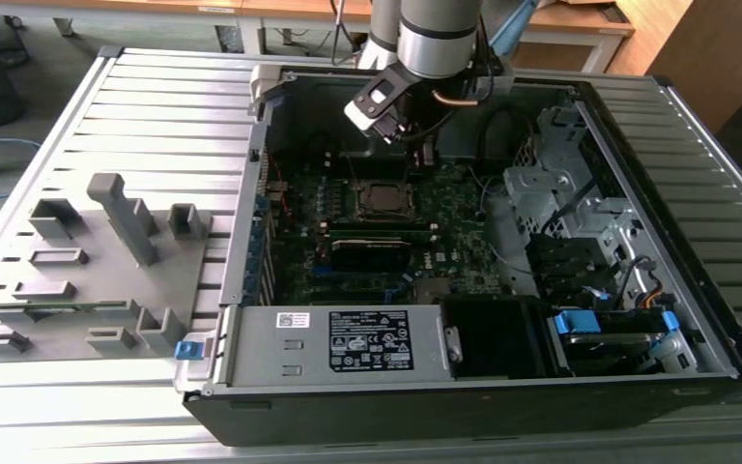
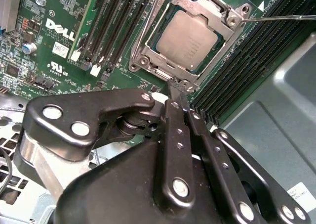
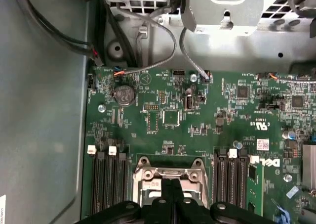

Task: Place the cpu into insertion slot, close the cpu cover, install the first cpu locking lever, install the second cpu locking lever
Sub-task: 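Close the cpu cover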

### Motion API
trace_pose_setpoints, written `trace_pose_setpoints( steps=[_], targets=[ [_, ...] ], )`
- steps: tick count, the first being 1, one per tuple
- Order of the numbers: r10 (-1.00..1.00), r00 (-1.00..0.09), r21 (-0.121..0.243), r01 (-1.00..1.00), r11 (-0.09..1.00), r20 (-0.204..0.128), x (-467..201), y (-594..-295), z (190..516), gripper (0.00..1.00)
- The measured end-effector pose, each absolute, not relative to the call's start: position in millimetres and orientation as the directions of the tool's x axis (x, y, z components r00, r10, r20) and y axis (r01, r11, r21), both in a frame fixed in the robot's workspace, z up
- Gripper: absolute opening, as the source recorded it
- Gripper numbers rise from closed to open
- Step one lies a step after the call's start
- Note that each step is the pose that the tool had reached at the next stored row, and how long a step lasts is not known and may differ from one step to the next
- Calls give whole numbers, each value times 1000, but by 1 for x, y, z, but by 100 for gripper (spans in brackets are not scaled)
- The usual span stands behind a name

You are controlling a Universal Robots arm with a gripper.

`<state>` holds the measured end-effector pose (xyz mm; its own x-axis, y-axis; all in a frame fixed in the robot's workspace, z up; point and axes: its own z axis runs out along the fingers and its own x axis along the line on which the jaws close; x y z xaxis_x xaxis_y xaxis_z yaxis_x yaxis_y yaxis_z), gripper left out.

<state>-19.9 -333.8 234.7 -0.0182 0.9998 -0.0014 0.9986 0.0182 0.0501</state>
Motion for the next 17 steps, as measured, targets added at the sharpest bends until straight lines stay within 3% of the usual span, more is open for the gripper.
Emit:
trace_pose_setpoints(
  steps=[12,17],
  targets=[
    [1000,-18,49,999,18,-1,-20,-334,235,11],
    [1000,-18,30,999,18,-1,-20,-334,234,11]
  ],
)
